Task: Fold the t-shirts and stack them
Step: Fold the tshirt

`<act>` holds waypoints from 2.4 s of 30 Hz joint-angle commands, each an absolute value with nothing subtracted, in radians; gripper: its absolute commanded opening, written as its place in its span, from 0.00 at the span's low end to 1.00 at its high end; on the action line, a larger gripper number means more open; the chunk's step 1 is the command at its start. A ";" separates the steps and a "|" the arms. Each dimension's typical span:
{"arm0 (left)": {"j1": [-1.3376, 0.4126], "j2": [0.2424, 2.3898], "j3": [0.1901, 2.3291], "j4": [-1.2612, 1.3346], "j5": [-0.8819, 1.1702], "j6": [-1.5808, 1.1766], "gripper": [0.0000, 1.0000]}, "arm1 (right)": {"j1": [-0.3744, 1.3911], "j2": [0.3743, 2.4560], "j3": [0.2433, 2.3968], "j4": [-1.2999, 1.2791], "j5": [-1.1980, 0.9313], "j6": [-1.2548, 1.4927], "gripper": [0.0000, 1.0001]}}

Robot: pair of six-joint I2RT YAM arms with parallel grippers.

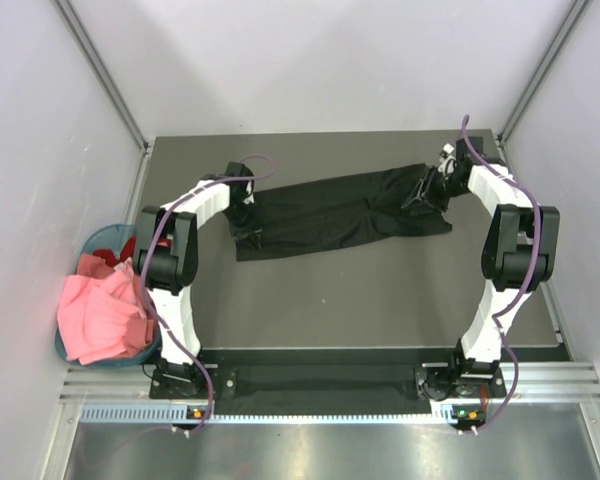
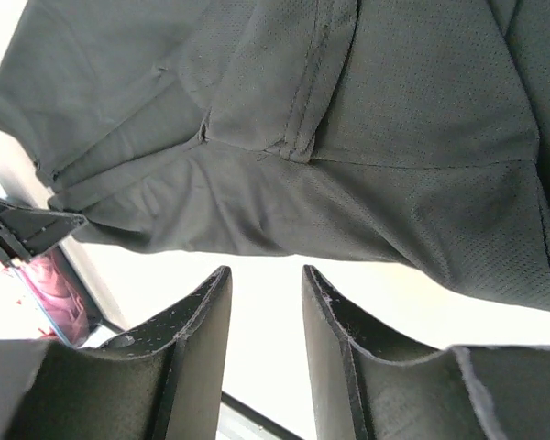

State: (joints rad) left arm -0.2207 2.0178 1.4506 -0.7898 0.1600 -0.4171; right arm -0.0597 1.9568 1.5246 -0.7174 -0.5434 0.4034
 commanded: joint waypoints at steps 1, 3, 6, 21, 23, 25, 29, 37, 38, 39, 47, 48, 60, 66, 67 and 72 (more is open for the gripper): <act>-0.218 2.019 1.502 -0.782 0.077 -0.391 0.24 | -0.052 1.893 1.520 -0.696 -0.532 0.379 0.37; -0.216 2.037 1.523 -0.782 0.066 -0.390 0.24 | -0.052 1.884 1.514 -0.703 -0.531 0.371 0.37; -0.215 2.068 1.565 -0.782 0.060 -0.393 0.24 | -0.052 1.868 1.490 -0.706 -0.528 0.367 0.37; -0.196 2.112 1.700 -0.782 -0.029 -0.416 0.25 | -0.049 1.858 1.476 -0.735 -0.526 0.347 0.38; -0.196 2.109 1.701 -0.776 -0.035 -0.417 0.26 | -0.048 1.868 1.480 -0.732 -0.526 0.351 0.38; -0.195 2.114 1.719 -0.810 -0.043 -0.419 0.26 | -0.046 1.878 1.496 -0.729 -0.523 0.359 0.38; -0.195 2.065 1.717 -0.830 -0.012 -0.422 0.26 | -0.046 1.925 1.535 -0.723 -0.497 0.377 0.39; -0.213 1.913 1.560 -0.818 0.084 -0.436 0.27 | -0.023 2.055 1.615 -0.655 -0.537 0.436 0.41; -0.218 1.887 1.551 -0.818 0.093 -0.436 0.27 | -0.021 2.078 1.623 -0.652 -0.537 0.443 0.41; -0.219 1.876 1.542 -0.821 0.097 -0.437 0.27 | -0.021 2.089 1.635 -0.649 -0.534 0.446 0.41; -0.225 1.773 1.497 -0.821 0.155 -0.434 0.27 | -0.015 2.178 1.692 -0.612 -0.532 0.465 0.40; -0.227 1.770 1.496 -0.821 0.159 -0.430 0.27 | -0.015 2.184 1.698 -0.608 -0.532 0.469 0.40; -0.225 1.761 1.523 -0.867 0.149 -0.394 0.26 | -0.008 2.244 1.738 -0.535 -0.568 0.535 0.16; -0.225 1.756 1.537 -0.870 0.143 -0.385 0.27 | 0.044 2.255 1.785 -0.433 -0.606 0.618 0.11; -0.225 1.758 1.537 -0.868 0.143 -0.385 0.27 | 0.055 2.270 1.792 -0.416 -0.624 0.638 0.11; -0.225 1.756 1.522 -0.867 0.147 -0.383 0.27 | 0.087 2.345 1.819 -0.173 -0.709 0.879 0.16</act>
